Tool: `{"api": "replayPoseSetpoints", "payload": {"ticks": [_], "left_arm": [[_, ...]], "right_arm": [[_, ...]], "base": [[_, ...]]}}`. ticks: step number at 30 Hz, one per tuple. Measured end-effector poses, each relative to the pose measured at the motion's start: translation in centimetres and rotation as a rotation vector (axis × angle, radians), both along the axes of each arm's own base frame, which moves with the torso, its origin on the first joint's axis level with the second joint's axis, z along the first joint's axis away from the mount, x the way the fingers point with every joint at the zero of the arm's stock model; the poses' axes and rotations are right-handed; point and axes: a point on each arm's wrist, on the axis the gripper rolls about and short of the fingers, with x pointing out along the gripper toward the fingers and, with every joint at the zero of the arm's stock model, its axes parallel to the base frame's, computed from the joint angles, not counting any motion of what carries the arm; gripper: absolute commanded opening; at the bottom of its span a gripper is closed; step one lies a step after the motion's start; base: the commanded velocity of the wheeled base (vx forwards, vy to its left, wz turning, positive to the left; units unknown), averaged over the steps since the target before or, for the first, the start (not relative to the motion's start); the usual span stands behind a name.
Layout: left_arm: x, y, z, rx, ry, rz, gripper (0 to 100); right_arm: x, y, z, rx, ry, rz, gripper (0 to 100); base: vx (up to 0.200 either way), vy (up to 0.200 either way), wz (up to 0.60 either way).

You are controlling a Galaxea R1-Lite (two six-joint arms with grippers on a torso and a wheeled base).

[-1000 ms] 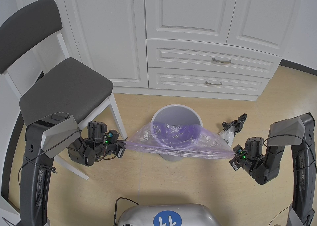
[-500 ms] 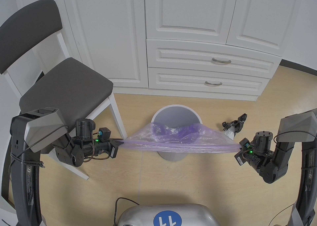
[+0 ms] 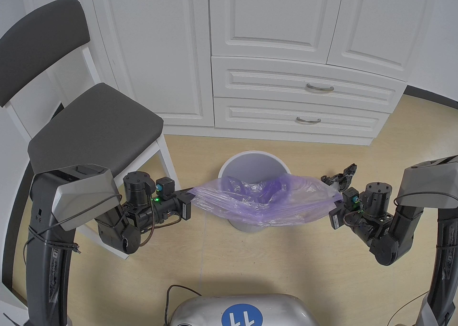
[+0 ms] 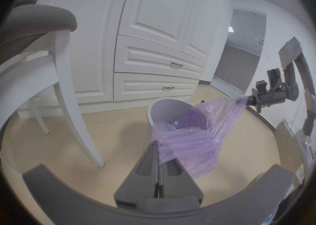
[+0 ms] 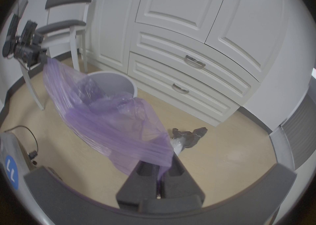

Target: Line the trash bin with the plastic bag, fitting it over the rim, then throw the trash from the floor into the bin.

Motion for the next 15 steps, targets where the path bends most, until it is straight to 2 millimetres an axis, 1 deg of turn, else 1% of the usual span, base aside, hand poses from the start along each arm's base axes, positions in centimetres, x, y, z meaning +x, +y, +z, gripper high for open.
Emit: {"api": "replayPoseSetpoints", "payload": {"ticks": [4,6,10,15], "left_arm": [[-0.4,-1.8,-0.3,-0.015,0.009,0.014,0],[-0.3,-2.0,-0.3,-0.015,0.009,0.016,0],[0.0,-1.4,-0.3,-0.015,0.011,0.030,0],[0.6,0.5,-0.5,0.003,0.030,0.071,0]], "right_arm": [[-0.1,0.8,0.2,0.024,-0.010,0.026,0],[0.0,0.7,0.2,0.024,-0.011,0.021,0],[0.2,-0.1,0.1,-0.020,-0.009,0.005,0],[0.6,-2.2,-0.3,-0.102,0.009,-0.037,0]], "base": [[0.000,0.000,0.00],[0.000,0.000,0.00],[0.000,0.000,0.00],[0.000,0.000,0.00]]}}
